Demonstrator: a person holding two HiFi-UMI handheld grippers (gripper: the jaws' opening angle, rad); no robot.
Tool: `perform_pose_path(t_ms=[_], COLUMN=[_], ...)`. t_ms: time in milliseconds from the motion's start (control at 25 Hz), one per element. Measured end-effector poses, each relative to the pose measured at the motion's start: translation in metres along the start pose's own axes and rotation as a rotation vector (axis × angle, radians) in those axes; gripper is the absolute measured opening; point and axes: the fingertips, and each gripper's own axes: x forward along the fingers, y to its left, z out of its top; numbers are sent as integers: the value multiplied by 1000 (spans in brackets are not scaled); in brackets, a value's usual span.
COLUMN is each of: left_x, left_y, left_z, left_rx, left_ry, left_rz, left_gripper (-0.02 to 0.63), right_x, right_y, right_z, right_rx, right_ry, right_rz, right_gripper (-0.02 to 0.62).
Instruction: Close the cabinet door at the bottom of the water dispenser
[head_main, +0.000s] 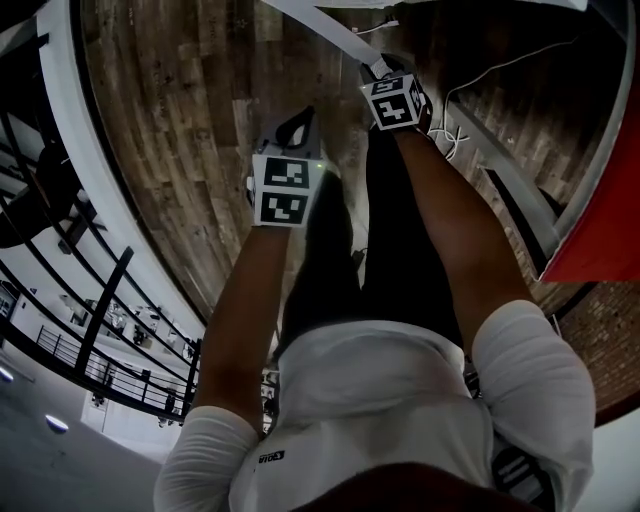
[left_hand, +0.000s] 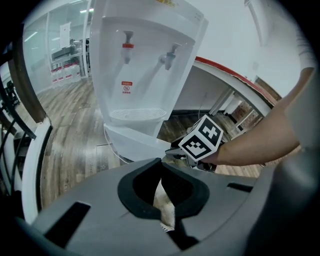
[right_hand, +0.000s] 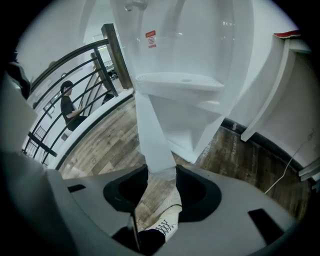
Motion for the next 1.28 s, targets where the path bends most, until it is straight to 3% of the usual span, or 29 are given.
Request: perform_pose_path(t_ms=[320,600,1280], left_x=[9,16,35], left_y=[1,6,1], left_z=[6,11,30], left_rx=[-17,-44,-22], left_ry=[10,19,30], left_rz=[-5,-6,-17], left_gripper=[-5,-3,-5], right_x=[2,5,9], right_y=[-21,-45,-89], right_z=[7,12,42], right_rx=[27,167,181], right_ry=[-9,-55,-91], right_rz=[-11,-10,-16], right_gripper=[173,173,129])
